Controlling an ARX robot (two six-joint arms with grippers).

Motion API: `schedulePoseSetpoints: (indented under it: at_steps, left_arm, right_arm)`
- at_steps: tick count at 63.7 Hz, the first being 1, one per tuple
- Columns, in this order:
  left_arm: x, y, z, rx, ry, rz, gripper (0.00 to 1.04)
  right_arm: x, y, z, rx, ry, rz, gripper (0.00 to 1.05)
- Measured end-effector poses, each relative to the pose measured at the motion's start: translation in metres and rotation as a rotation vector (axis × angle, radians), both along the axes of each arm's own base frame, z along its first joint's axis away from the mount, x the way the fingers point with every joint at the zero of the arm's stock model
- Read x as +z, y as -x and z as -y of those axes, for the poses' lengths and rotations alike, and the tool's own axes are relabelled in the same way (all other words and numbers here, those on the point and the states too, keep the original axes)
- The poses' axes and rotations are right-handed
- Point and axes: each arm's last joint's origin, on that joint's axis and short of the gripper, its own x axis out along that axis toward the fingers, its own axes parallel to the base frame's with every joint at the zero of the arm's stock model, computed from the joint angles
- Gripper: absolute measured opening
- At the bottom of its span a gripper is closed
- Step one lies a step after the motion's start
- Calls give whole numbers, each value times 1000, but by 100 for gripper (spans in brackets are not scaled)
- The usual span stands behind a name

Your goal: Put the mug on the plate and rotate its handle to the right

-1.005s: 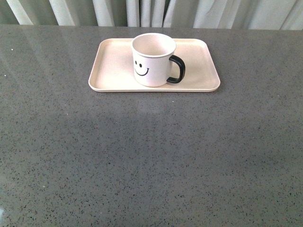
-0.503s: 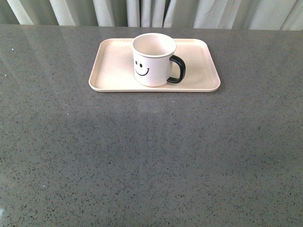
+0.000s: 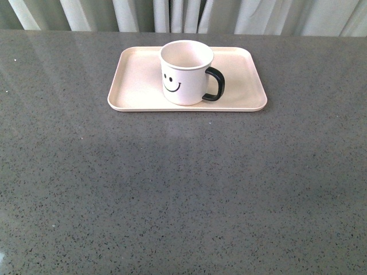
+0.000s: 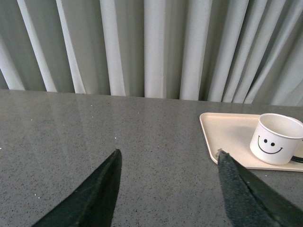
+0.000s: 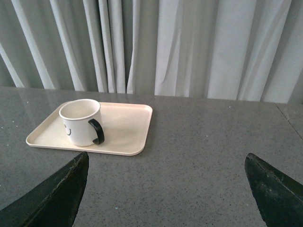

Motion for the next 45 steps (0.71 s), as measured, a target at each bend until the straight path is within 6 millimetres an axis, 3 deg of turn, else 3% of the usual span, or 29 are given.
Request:
schedulePoseSetpoints:
  at_steps: [10,23,28,30,33,37,45]
  left_arm:
    - [0,0,0,0,-1,0,97]
    - [0,0,0,0,-2,0,96]
    - [0,0,0,2,-2,0,96]
    - [0,0,0,-1,-3,0,96]
    - [0,0,0,-1,-3,0,96]
    - [0,0,0,0,-3,0,96]
    - [0,0,0,0,-3,0,96]
  right_arm:
    - [0,0,0,0,0,0,96]
    - [-1,0,0,24,7,-24,96]
    - [2,-3,3,291,61,-388,96]
    - [5,-8,6,412,9,-527,96]
    - [9,-16,10,498,-22,-573,96]
    - [21,-34,17,574,-34,-543,96]
    - [40,-71,31,530,37,-447,96]
